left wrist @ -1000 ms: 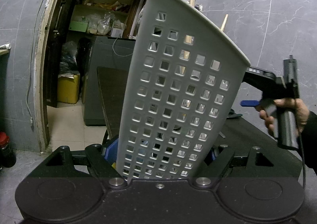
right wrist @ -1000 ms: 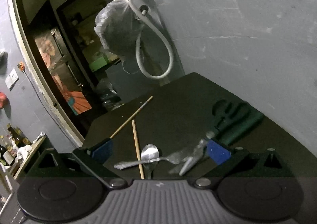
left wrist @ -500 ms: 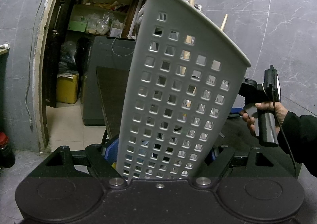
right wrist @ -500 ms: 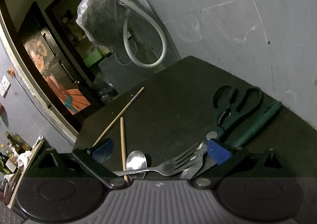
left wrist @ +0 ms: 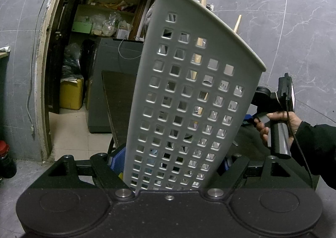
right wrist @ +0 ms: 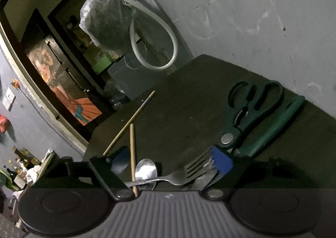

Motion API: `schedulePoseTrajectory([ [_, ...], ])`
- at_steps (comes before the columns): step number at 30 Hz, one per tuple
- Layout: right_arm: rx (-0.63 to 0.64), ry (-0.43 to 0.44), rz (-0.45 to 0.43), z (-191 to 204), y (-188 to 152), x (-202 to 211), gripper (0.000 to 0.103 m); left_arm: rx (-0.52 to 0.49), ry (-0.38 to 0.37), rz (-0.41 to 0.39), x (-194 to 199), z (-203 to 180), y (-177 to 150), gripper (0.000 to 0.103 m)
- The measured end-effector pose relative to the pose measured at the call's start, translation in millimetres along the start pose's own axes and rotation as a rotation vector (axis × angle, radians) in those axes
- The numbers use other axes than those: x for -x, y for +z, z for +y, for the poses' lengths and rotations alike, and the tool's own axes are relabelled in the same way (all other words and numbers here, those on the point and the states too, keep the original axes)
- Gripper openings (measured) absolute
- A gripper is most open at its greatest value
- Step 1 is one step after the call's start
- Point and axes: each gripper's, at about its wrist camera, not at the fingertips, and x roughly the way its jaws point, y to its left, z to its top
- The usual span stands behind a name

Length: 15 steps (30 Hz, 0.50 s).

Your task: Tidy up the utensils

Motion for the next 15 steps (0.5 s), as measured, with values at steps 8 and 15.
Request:
schedulePoseTrajectory([
  [8, 0.1, -0.101, -0.012, 8.6, -6.7, 0.7, 0.053, 0.0, 0.0, 0.0, -0.2, 0.1, 0.2, 0.082],
  [15, 0.191, -0.19, -0.024, 17.4, -13.2, -0.4, 0.025, 0.0, 0.0, 0.0, -0.1, -0.1, 0.1, 0.082],
])
